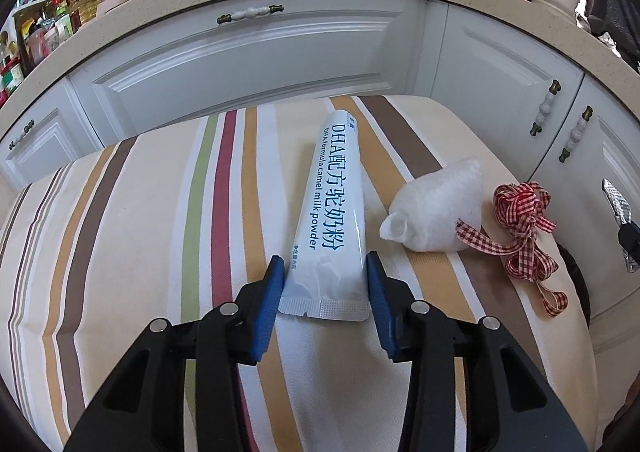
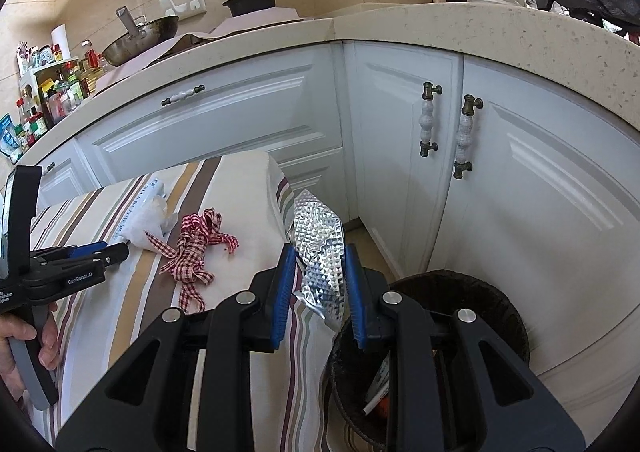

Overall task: Collect trash
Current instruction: 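Carry the foil toward the bin with the right tool while the left tool grasps the milk powder packet, then carry both items over the black bin and open both tools to drop them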

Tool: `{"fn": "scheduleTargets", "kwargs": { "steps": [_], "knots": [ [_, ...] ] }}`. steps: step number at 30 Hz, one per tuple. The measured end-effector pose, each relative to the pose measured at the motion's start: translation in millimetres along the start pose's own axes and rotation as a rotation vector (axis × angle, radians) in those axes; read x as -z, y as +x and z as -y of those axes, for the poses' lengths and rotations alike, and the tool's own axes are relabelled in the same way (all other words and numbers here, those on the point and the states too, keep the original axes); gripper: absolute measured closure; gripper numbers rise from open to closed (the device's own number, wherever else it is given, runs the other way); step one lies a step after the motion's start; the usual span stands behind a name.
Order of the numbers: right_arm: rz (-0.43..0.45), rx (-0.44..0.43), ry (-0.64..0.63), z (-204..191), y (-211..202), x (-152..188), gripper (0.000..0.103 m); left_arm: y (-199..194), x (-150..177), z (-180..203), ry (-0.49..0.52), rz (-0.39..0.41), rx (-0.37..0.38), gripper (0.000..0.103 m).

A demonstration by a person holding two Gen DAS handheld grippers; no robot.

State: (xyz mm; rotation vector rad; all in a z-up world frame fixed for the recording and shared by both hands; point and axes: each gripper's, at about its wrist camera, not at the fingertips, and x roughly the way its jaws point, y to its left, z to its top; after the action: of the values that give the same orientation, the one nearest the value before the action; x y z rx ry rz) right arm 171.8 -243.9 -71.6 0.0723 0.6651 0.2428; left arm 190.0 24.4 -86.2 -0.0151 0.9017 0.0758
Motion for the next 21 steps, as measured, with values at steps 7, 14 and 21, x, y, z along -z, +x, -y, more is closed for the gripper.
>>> {"fn": "scheduleTargets", "kwargs": {
  "steps": [7,14,21],
  "knots": [
    [0.002,-0.003,-0.007,-6.8,-2.3,1.2,0.079,-9.4,8.4,-2.4,-0.013,0.004,0.005,0.061],
    [0.008,-0.015,-0.017,-15.7,-11.1,5.1,0.079,-23.9,19.7,-10.0,-0.031,0.008,0.003,0.061],
    [0.02,-0.029,-0.029,-27.1,-26.7,11.4,0.079,-45.5,34.0,-15.6,-0.037,0.029,-0.007,0.061]
  ]
}}
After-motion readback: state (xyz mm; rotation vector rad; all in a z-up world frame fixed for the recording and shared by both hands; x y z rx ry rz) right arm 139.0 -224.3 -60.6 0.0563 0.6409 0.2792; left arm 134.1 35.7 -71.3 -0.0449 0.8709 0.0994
